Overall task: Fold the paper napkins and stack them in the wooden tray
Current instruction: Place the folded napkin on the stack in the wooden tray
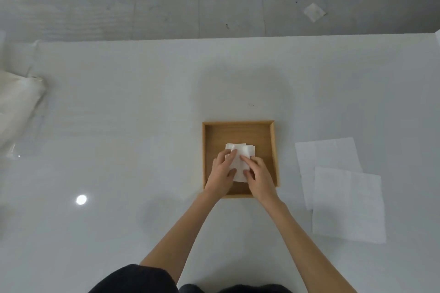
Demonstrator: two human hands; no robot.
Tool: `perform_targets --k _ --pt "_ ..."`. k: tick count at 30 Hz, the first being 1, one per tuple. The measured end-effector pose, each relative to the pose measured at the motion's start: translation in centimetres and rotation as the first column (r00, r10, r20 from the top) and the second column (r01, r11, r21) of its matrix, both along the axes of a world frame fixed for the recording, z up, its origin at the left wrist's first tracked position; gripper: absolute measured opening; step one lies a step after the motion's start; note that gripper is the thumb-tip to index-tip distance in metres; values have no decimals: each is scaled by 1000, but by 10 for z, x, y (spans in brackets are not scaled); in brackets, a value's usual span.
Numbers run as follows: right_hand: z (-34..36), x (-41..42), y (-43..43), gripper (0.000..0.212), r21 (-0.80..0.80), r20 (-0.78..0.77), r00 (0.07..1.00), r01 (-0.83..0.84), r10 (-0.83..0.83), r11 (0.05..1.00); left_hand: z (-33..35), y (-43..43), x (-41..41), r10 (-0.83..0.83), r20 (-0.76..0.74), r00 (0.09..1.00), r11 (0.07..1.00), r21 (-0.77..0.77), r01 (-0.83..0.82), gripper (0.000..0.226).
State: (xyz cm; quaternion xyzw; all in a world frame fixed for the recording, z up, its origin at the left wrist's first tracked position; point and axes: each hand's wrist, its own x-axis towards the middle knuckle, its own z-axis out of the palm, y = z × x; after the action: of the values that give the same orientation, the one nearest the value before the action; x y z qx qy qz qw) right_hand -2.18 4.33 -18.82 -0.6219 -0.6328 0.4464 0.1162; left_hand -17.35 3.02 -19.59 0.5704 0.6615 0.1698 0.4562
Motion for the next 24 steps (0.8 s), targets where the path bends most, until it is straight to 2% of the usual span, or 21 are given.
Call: perform_targets --k 2,5,8,11,15,18,21,24 --pt "-5 -2 -5 56 68 69 998 -18 13 998 -1 -4 0 -31 -27 999 999 10 32 71" --pt "-12 -4 -15 68 133 294 956 -59 17 989 -1 -7 -1 -56 -91 994 998 5 57 79" --pt "-16 -9 -20 67 159 476 879 -89 2 983 4 -4 3 -92 -193 977 995 -64 81 80" --pt "-18 -13 -25 63 194 550 835 -107 -18 975 13 -2 9 -105 -319 942 990 -127 68 81" --pt "-12 -19 -23 63 205 567 823 -105 -30 973 26 5 18 -149 -450 881 977 -202 62 82" --pt "-5 -15 -19 69 74 540 840 -105 48 992 32 2 25 -127 -521 844 978 -205 21 85" --pt "9 -4 -13 68 -19 436 893 -115 112 993 34 -8 24 -161 -602 782 983 -167 73 81" --pt "29 9 -5 64 -122 230 961 -129 154 984 39 -9 24 -110 -602 791 990 -141 30 74"
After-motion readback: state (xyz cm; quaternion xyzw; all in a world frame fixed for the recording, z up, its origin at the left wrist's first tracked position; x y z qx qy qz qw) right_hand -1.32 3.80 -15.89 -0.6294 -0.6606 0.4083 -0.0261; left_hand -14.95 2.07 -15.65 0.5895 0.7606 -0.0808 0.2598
